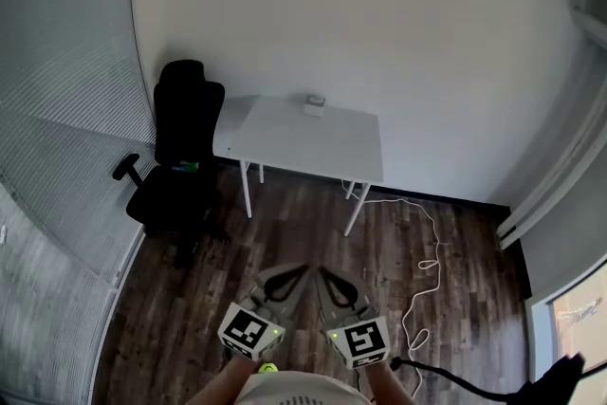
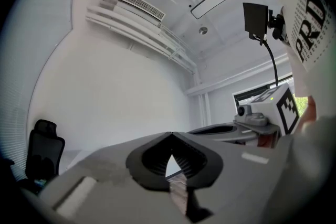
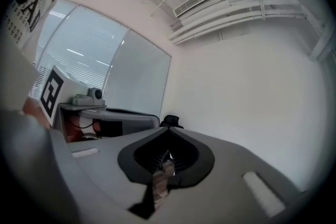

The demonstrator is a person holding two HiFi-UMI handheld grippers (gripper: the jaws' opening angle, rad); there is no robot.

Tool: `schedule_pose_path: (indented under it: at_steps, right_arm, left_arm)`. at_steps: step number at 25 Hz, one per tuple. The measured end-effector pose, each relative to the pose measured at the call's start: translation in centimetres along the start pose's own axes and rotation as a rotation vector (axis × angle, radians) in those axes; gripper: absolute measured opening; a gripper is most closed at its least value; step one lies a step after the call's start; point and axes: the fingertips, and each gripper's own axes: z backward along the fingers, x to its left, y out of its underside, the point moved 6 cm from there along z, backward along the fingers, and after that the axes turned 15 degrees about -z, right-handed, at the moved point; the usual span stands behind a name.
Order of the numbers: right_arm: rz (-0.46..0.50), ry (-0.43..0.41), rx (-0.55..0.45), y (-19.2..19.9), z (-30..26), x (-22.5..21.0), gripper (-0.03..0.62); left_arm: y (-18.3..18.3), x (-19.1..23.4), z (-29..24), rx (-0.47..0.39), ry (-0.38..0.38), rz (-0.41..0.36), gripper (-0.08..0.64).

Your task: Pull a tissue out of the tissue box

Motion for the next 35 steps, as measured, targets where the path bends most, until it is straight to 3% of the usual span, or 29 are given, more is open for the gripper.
schedule_pose_path:
  at_steps: [9,24,35]
  right_arm:
    - [0.008,-0.012,0.025,0.9,0.0,1.7,0.008]
    - [-0.049,0.060,0.031,3.0,-1.1,4.5,0.038]
    - [-0.076,0.066,0.058,4.6,-3.4,2.5,0.040]
  left_arm:
    - [0.7,-0.2,1.6,0.020,-0.012,0.017,-0.009]
    - [2.0,1.6,5.5,0.032,0.041,0.035,-0.009]
    - [4.8,3.4,5.2,0.057,0.007,0.070,-0.009]
